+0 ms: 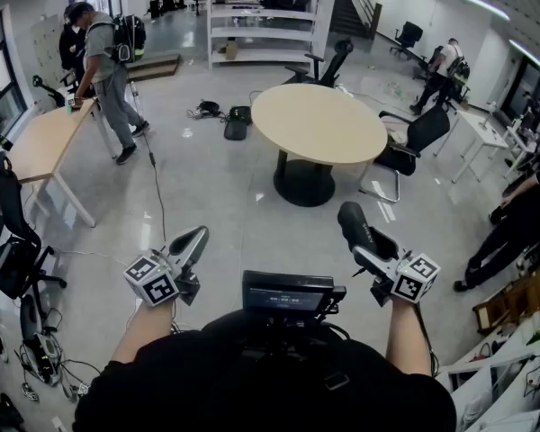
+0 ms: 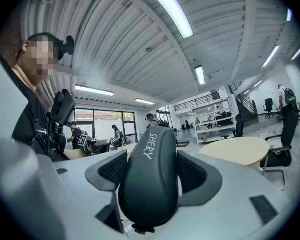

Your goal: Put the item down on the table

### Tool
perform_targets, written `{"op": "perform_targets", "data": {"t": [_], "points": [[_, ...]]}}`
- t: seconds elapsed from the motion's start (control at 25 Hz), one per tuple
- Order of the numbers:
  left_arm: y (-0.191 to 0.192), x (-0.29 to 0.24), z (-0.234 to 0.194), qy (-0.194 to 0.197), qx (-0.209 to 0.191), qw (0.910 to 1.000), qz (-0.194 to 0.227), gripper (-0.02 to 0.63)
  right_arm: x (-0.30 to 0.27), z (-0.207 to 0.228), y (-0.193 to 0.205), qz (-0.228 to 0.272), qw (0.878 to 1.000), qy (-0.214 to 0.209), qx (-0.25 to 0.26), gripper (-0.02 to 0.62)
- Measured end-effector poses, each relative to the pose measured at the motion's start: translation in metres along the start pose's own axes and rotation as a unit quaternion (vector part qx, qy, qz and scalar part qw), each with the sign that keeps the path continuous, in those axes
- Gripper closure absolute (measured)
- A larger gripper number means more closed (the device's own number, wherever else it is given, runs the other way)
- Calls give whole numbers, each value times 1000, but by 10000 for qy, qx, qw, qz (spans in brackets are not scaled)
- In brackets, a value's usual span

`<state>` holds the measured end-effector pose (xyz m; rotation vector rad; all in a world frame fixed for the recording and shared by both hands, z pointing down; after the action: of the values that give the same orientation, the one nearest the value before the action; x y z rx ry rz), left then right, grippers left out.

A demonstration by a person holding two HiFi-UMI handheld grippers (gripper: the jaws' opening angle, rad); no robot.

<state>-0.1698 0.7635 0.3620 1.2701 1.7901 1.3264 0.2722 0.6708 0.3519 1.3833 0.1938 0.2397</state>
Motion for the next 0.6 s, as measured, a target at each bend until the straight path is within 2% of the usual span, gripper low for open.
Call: {"op": "perform_targets", "data": {"t": [0.24, 0.6], "points": [[-7, -6, -4, -29, -35, 9999, 132, 604, -5, 16, -5, 21, 10000, 25, -42, 275], [-13, 1, -24, -46, 18, 9998, 198, 604, -26, 12, -4, -21, 10000, 5, -12, 275]]}}
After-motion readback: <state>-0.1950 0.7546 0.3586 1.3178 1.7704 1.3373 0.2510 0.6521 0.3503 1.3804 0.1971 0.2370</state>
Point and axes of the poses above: the fingertips, and each gripper's own axes: x backward along the fingers, z to its right, y out of its underside, the point moved 7 cm from there along x, backward along the fingers, and after that the axes turned 12 degrees about -y, right-handed, at the moved point
